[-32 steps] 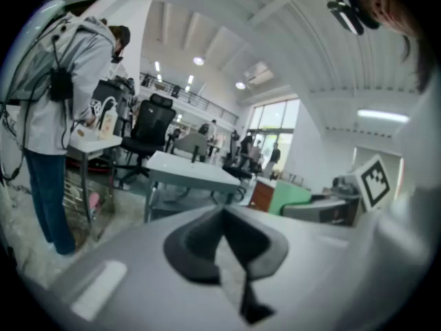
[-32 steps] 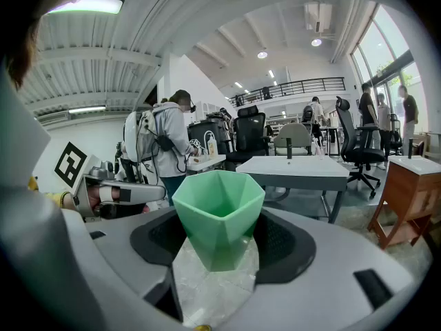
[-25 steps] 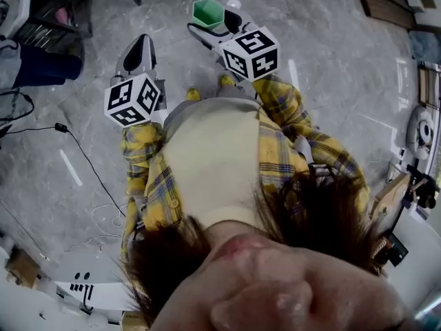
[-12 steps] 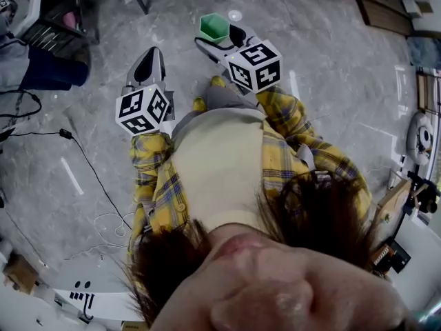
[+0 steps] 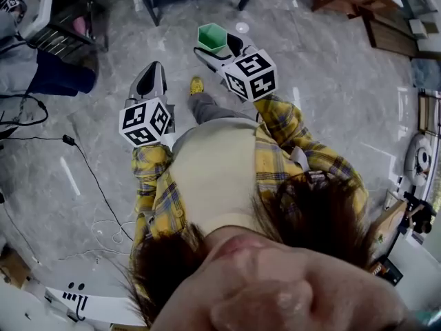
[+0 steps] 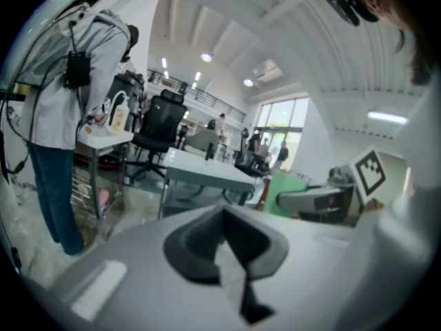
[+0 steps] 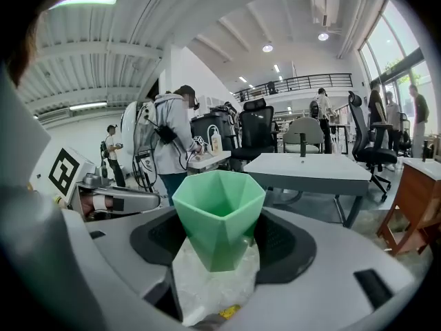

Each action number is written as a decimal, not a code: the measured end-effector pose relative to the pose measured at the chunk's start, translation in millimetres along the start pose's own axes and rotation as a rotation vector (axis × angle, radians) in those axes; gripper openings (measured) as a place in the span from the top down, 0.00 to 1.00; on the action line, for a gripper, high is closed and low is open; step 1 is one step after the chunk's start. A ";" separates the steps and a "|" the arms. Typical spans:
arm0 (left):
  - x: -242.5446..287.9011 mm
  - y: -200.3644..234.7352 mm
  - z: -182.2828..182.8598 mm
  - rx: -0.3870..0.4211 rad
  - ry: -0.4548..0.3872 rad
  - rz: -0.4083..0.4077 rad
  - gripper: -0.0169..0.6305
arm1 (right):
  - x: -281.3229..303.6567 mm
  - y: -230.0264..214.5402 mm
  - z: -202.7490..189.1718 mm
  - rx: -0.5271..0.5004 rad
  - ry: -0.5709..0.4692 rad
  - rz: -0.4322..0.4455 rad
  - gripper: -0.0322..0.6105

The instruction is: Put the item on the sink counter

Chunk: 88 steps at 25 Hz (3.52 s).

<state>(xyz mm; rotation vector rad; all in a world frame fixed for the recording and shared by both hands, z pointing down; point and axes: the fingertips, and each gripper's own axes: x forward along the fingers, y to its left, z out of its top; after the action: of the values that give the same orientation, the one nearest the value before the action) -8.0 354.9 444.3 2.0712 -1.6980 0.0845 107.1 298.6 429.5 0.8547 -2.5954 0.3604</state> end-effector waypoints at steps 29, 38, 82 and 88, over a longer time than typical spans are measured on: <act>185.3 82.6 119.9 0.082 0.024 0.014 0.96 | 155.8 -128.2 93.1 0.021 -0.008 0.008 0.47; 248.8 96.6 146.0 0.104 0.012 -0.064 0.96 | 191.1 -163.3 109.4 0.032 -0.014 -0.053 0.48; 506.8 258.0 275.5 0.028 0.022 0.023 0.96 | 473.9 -375.1 246.9 -0.007 0.063 -0.055 0.47; 535.9 255.0 284.3 0.030 0.037 0.052 0.96 | 496.6 -420.1 256.7 0.001 0.075 -0.055 0.47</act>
<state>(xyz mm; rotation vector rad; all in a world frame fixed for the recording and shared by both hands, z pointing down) -188.4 -277.9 444.7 2.0344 -1.7385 0.1640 -74.8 -375.6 465.4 0.8943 -2.4981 0.3702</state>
